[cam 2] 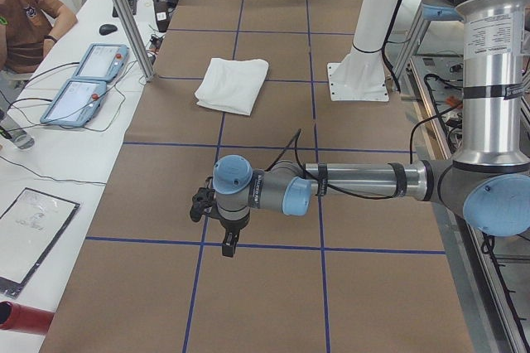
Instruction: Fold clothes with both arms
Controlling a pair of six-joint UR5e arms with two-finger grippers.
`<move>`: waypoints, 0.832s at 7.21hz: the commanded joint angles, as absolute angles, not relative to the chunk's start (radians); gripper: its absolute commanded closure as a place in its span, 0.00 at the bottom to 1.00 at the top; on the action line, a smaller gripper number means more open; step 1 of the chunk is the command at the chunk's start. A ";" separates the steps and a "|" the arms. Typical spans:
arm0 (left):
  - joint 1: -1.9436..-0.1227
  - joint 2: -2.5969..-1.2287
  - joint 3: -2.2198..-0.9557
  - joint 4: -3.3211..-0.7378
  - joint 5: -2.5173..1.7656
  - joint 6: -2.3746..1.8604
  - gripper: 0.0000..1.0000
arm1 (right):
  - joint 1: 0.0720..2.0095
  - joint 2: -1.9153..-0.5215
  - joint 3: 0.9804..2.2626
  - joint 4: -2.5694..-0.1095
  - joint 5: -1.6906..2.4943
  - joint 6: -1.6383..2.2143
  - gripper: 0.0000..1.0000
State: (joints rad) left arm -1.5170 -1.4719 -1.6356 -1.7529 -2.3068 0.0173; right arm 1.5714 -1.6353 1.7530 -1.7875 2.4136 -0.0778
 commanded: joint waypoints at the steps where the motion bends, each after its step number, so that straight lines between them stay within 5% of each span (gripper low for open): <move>1: -1.517 -1.466 -1.635 -1.755 -2.306 0.020 0.00 | 1.572 -1.649 1.750 -1.772 2.384 -0.084 0.00; 6: -1.519 -1.468 -1.634 -1.756 -2.309 -0.092 0.00 | 1.569 -1.643 1.758 -1.724 2.316 -0.071 0.00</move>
State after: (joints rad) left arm -1.5186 -1.4674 -1.6327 -1.7517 -2.3076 -0.0444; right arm 1.5715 -1.6428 1.7583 -1.7250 2.3156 -0.0712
